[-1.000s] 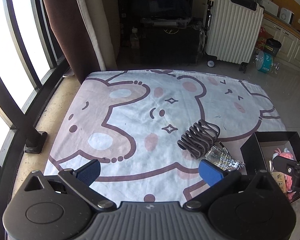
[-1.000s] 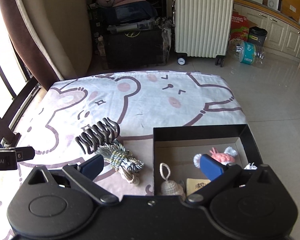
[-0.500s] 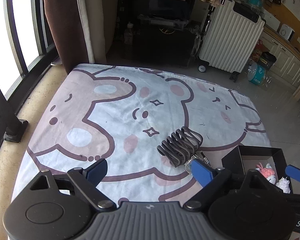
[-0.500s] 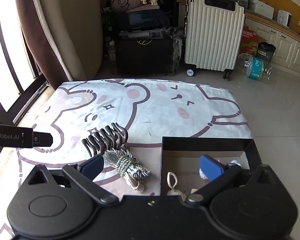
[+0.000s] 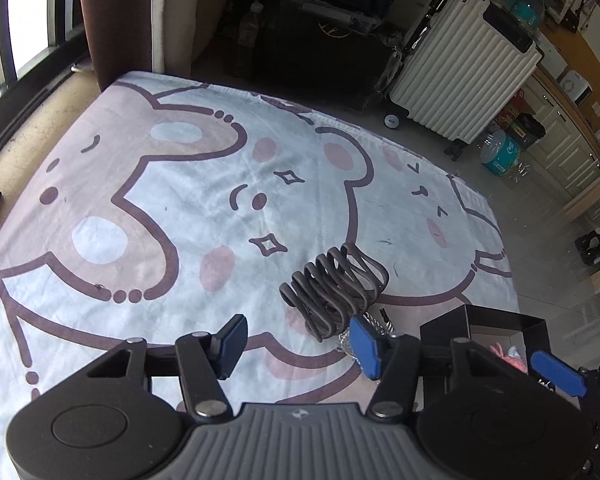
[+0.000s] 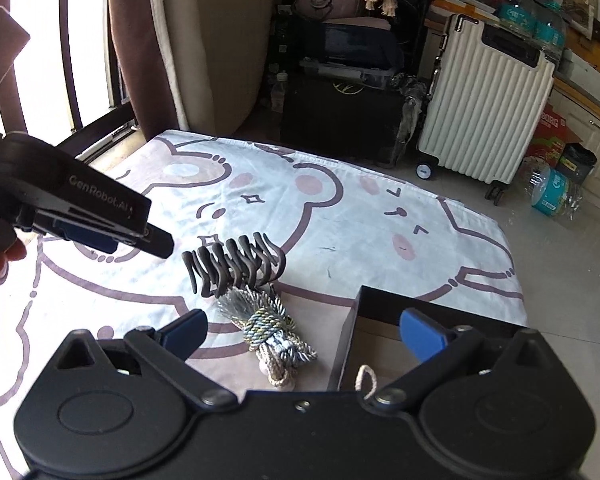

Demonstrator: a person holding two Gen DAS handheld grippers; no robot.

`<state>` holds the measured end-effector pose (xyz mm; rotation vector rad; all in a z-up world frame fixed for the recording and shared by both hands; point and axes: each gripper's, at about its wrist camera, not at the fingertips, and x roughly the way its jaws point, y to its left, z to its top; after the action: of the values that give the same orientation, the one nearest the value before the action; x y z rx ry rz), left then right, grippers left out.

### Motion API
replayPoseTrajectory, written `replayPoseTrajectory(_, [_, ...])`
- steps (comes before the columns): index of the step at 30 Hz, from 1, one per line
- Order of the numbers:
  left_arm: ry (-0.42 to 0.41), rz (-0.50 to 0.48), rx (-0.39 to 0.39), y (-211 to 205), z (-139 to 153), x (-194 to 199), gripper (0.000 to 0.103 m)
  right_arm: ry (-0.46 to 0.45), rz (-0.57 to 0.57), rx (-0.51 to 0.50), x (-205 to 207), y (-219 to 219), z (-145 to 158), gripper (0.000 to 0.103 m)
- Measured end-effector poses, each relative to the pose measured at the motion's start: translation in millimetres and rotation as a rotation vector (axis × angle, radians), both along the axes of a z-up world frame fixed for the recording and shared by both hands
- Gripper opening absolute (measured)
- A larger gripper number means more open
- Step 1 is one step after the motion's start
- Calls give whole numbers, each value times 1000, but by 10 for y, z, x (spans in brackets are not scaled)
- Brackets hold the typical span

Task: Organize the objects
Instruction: 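Reach the left gripper to the black claw clip while the right gripper moves toward the rope toy, then grasp the brown claw clip with the left gripper while the right gripper grasps the braided rope toy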

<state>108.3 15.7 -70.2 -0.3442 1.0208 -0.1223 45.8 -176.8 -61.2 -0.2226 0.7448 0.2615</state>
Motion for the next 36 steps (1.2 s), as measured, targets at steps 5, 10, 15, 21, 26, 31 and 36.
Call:
replayPoseTrajectory(5, [57,42,-87,39,-210,100,49,38,36,10,56,22,-87,98])
replayPoseTrajectory(10, [81,109,-209,102,-372,189,48,96,61,14,143,59,-211,86])
replayPoseTrajectory(15, [83,170,-284,147,-493,284,47,126,118,5,173,133,-329,80])
replayPoseTrajectory(21, [103,184,-331,108,-615,373,47,137,168,-48,241,239,-451,77])
replayPoseTrajectory(26, [135,161,-344,21,-657,415,27,160,160,-83,340,267,-588,73])
replayPoseTrajectory(31, [105,137,-340,5,-564,406,16,168,154,-133,370,293,-696,72])
replayPoseTrajectory(36, [78,68,-243,-40,-410,380,9,159,159,-182,361,370,-762,69])
